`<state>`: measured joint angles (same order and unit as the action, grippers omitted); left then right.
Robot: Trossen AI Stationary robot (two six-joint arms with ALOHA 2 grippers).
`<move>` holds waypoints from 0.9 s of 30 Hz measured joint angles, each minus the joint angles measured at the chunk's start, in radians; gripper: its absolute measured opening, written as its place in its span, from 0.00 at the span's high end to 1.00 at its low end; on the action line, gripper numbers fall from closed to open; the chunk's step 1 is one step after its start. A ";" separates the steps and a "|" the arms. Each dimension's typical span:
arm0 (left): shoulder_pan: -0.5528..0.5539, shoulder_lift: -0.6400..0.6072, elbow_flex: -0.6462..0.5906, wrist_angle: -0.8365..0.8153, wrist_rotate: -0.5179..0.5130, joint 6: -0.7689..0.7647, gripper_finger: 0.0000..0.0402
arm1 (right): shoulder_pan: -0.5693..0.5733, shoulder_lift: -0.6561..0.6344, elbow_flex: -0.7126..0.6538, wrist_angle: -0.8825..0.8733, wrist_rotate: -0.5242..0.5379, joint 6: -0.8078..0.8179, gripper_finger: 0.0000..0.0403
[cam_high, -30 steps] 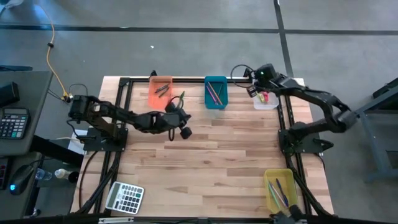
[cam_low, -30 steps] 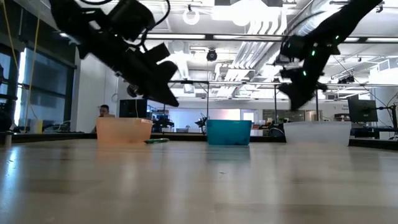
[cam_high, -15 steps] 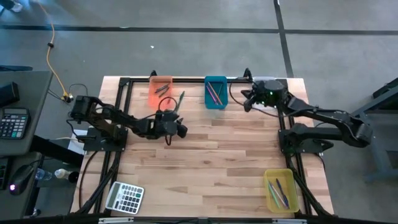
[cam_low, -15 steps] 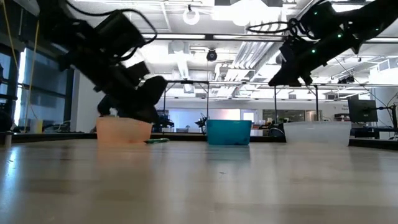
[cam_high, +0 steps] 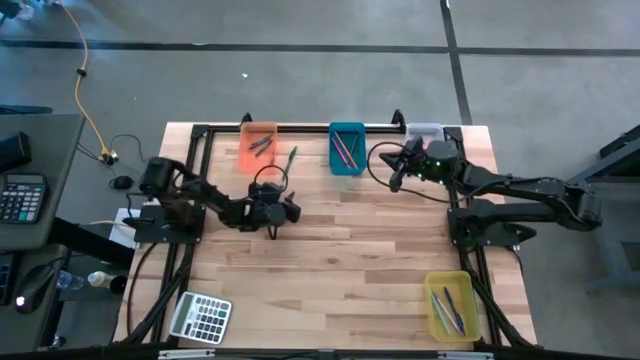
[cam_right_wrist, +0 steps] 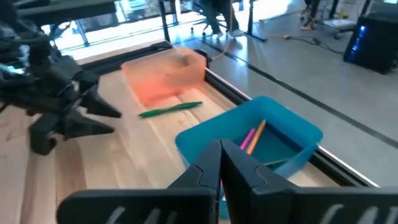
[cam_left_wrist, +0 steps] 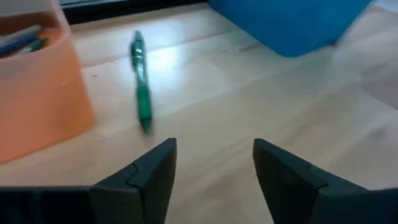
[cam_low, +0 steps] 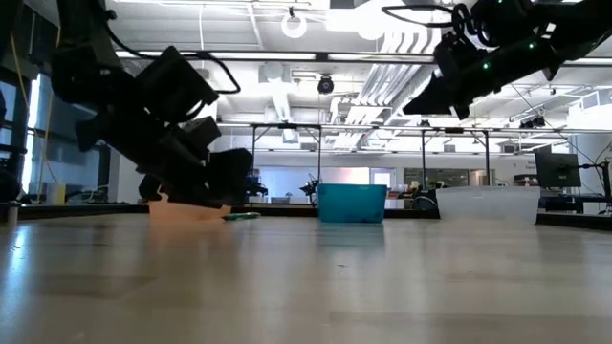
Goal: Sort crayons/erasers/pens/pencils in bins
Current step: Put the green pen into the yellow transparent bin
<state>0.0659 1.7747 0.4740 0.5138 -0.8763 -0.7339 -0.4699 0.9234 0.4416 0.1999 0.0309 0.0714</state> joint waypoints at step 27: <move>0.120 0.135 0.002 0.138 0.017 -0.001 0.59 | 0.028 -0.001 0.000 0.031 -0.001 -0.055 1.00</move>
<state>0.1855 1.9099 0.4755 0.6521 -0.8598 -0.7350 -0.4419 0.9226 0.4416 0.2306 0.0303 0.0162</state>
